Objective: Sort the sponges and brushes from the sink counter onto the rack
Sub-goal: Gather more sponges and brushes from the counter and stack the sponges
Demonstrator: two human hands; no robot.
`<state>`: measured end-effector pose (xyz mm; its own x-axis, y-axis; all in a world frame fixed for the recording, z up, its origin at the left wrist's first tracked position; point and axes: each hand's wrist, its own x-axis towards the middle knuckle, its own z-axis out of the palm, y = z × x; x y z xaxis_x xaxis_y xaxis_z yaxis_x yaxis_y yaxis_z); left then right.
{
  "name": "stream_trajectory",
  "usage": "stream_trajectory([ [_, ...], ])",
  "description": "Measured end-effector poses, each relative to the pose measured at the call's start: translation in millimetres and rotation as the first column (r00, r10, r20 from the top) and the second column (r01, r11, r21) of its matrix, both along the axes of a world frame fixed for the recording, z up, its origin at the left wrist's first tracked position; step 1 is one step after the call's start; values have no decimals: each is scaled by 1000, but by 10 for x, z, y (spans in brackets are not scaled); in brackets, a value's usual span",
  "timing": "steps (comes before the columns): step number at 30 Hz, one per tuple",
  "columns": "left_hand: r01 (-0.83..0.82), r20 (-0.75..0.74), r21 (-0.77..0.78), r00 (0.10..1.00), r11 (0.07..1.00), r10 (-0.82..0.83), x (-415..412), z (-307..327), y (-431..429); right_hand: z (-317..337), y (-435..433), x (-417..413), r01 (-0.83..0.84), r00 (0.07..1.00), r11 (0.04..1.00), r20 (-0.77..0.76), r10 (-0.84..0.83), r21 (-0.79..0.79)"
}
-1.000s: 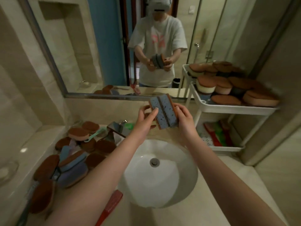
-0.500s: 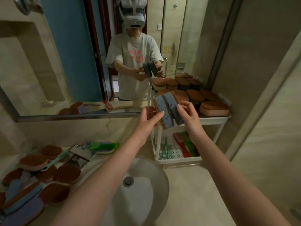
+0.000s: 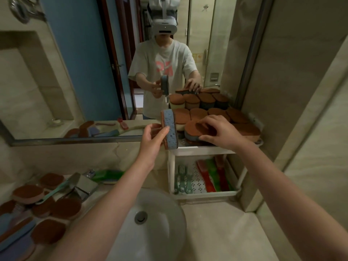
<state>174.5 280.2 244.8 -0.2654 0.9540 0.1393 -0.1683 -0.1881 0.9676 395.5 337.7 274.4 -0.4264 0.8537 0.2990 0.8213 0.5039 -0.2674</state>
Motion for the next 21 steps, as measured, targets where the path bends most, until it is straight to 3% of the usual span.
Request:
stream_trajectory([
  [3, -19, -7, 5, 1000, 1000, 19, 6, -17, 15, -33, 33, 13, -3, 1000, 1000, 24, 3, 2],
  [8, -29, -14, 6, 999, 1000, 29, 25, -8, 4, -24, -12, 43, -48, 996, 999, -77, 49, 15],
  [18, -37, -36, 11, 999, 999, 38, 93, 12, -24, -78, -9, 43, -46, 997, 998, 63, 43, 45],
  [21, -16, -83, 37, 996, 999, 19, 166, 109, -23, -84, -74, 34, -26, 991, 994, -130, 40, 104],
])
